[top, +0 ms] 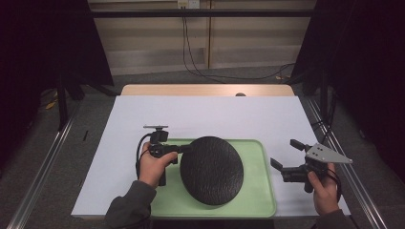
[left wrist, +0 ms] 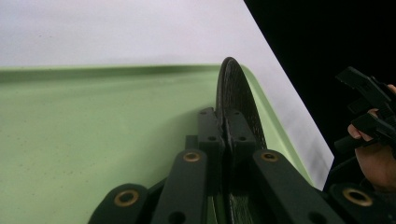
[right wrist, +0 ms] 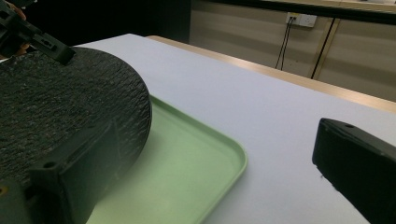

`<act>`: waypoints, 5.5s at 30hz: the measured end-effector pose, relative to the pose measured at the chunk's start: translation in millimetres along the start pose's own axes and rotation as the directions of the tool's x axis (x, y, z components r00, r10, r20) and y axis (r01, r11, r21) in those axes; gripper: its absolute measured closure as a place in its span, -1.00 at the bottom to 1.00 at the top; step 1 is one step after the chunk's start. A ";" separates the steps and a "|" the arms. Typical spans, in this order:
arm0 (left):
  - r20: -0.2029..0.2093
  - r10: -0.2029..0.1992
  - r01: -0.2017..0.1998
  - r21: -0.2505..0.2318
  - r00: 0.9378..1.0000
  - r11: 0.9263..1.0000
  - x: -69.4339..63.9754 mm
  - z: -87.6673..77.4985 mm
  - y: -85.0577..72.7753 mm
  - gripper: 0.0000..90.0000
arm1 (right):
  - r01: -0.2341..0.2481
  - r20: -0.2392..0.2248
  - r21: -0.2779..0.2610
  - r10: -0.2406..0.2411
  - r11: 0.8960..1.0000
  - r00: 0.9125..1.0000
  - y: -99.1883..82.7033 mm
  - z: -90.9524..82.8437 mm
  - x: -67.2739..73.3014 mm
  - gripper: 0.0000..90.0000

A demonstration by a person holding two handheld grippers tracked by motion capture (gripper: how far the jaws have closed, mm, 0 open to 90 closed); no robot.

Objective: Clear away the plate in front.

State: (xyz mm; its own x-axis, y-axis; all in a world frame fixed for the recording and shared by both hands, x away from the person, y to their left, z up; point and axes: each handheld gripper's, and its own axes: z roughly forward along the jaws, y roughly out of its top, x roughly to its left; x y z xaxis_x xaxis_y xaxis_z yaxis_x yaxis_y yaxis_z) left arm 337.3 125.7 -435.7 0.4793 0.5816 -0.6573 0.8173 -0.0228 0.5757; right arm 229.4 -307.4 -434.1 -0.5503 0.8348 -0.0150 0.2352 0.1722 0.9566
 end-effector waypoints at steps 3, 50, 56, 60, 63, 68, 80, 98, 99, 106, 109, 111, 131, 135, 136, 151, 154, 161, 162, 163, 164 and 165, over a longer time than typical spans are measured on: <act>-0.002 -0.006 0.006 -0.005 1.000 1.000 1.2 -0.6 -2.2 0.93 | -0.002 0.000 0.001 0.002 1.000 1.000 0.2 0.0 0.7 -0.99; -0.105 -0.004 -0.002 -0.051 0.994 0.999 25.9 -0.6 -30.8 0.76 | 0.017 -0.016 -0.002 -0.017 1.000 1.000 0.3 0.5 2.5 -0.99; -0.120 -0.003 -0.003 -0.048 0.993 0.999 27.5 -0.8 -33.4 0.75 | 0.018 -0.016 -0.001 -0.018 1.000 1.000 0.4 0.9 2.4 -0.99; -0.126 -0.008 0.002 -0.047 0.992 0.999 29.1 0.6 -34.6 0.74 | 0.018 -0.017 0.001 -0.018 1.000 1.000 0.4 0.7 2.0 -0.99; -0.129 -0.017 0.010 -0.054 0.992 0.998 29.7 2.0 -35.6 0.73 | 0.016 -0.013 -0.002 -0.016 1.000 1.000 0.6 0.5 1.7 -0.99; -0.137 -0.016 0.011 -0.044 0.990 0.999 32.0 3.2 -36.3 0.72 | 0.016 -0.010 -0.003 -0.016 1.000 1.000 0.7 1.0 1.7 -0.99; -0.148 -0.020 0.015 -0.037 0.989 0.999 35.1 4.5 -39.2 0.70 | 0.018 -0.014 -0.002 -0.018 1.000 1.000 0.9 3.2 2.9 -0.99; -0.187 0.037 -0.046 -0.044 0.982 0.998 30.4 5.6 -40.9 0.65 | 0.030 -0.030 0.001 -0.030 1.000 0.999 2.2 8.8 5.6 -0.98; -0.180 0.029 -0.039 -0.050 0.983 0.998 30.1 5.5 -40.6 0.63 | 0.030 -0.033 0.002 -0.030 1.000 0.999 2.2 8.5 5.5 -0.98; -0.172 0.046 -0.062 -0.085 0.984 0.994 27.6 -2.8 -35.9 0.39 | 0.030 -0.034 0.003 -0.030 1.000 0.999 2.2 8.8 5.2 -0.98; -0.181 0.058 -0.076 -0.095 0.982 0.993 28.5 -6.8 -34.0 0.34 | 0.038 -0.032 0.006 -0.038 0.999 0.999 2.3 9.4 5.5 -0.98; -0.171 0.046 -0.068 -0.123 0.984 0.990 29.1 -9.4 -32.4 0.26 | 0.035 -0.033 0.003 -0.035 0.999 0.999 2.5 9.4 5.5 -0.98; -0.147 0.147 -0.178 -0.220 0.978 0.959 33.9 -32.4 -20.1 -0.32 | 0.037 -0.034 0.007 -0.037 0.999 0.999 2.5 10.4 5.4 -0.98; -0.173 0.167 -0.205 -0.231 0.971 0.951 38.5 -36.5 -19.0 -0.52 | 0.037 -0.037 0.004 -0.037 0.999 0.999 2.6 10.1 4.7 -0.98; -0.179 0.165 -0.205 -0.232 0.970 0.951 39.0 -36.9 -18.9 -0.54 | 0.036 -0.034 0.005 -0.035 0.999 0.999 2.6 9.9 4.7 -0.98; -0.223 0.247 -0.300 -0.247 0.943 0.921 45.8 -53.0 -14.2 -0.68 | 0.037 -0.036 0.008 -0.037 0.999 0.999 2.3 9.5 3.4 -0.98; -0.235 0.253 -0.310 -0.253 0.939 0.916 47.2 -58.1 -12.8 -0.70 | 0.035 -0.035 0.005 -0.035 0.999 0.999 2.2 9.7 3.4 -0.98; -0.275 0.239 -0.311 -0.258 0.931 0.915 53.2 -67.9 -11.8 -0.75 | 0.032 -0.034 0.011 -0.032 0.999 0.999 1.9 10.9 3.3 -0.98; -0.279 0.232 -0.307 -0.262 0.932 0.915 54.0 -69.3 -11.7 -0.75 | 0.031 -0.034 0.011 -0.030 0.999 0.999 1.9 10.9 3.3 -0.98; -0.282 0.234 -0.309 -0.262 0.930 0.914 54.9 -70.4 -11.6 -0.75 | 0.030 -0.033 0.010 -0.030 0.999 0.999 1.8 10.9 3.2 -0.98; -0.286 0.232 -0.308 -0.262 0.930 0.914 55.0 -70.9 -11.6 -0.76 | 0.030 -0.029 0.012 -0.029 0.999 0.999 1.8 11.0 3.2 -0.98; -0.288 0.222 -0.302 -0.273 0.932 0.913 55.5 -71.5 -11.5 -0.76 | 0.033 -0.031 0.014 -0.032 0.999 0.999 1.7 11.1 3.0 -0.98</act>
